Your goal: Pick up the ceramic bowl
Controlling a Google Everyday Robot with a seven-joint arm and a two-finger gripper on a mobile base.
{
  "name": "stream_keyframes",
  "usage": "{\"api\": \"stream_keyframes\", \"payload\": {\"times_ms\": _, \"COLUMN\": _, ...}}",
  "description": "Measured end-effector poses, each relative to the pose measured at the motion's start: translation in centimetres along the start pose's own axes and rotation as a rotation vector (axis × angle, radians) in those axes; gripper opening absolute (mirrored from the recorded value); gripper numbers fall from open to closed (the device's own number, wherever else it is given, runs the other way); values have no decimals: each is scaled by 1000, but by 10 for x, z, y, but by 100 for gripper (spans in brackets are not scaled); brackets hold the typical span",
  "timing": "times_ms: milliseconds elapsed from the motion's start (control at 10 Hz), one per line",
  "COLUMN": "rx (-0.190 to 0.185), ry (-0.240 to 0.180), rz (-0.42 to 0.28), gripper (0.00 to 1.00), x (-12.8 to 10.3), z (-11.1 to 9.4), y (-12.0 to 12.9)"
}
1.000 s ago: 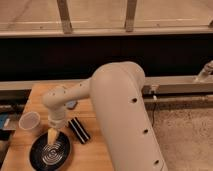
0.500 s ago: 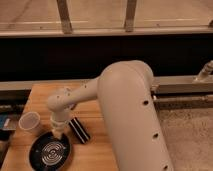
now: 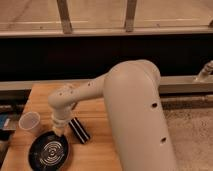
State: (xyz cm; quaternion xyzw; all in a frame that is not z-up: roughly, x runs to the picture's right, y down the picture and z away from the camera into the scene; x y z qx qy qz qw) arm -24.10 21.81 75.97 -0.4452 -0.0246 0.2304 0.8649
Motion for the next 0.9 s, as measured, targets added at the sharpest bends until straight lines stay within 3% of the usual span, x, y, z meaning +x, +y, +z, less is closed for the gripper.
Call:
{"api": "stream_keyframes", "payload": {"times_ms": 200, "rx": 45, "ry": -26, "rz": 27, "gripper": 0, "x": -3, "z": -31, "y": -12}}
{"api": "stream_keyframes", "payload": {"times_ms": 500, "rx": 135, "ry": -98, "rz": 106, "gripper": 0, "x": -4, "z": -101, "y": -54}}
{"api": "stream_keyframes", "payload": {"times_ms": 700, "rx": 183, "ry": -155, "rz": 154, "gripper": 0, "x": 0, "z": -146, "y": -70}}
{"api": "stream_keyframes", "payload": {"times_ms": 800, "rx": 196, "ry": -202, "rz": 198, "gripper": 0, "x": 6, "z": -173, "y": -81}}
{"api": "stream_keyframes", "payload": {"times_ms": 900, "rx": 200, "ry": -210, "rz": 206, "gripper": 0, "x": 9, "z": -178, "y": -84}}
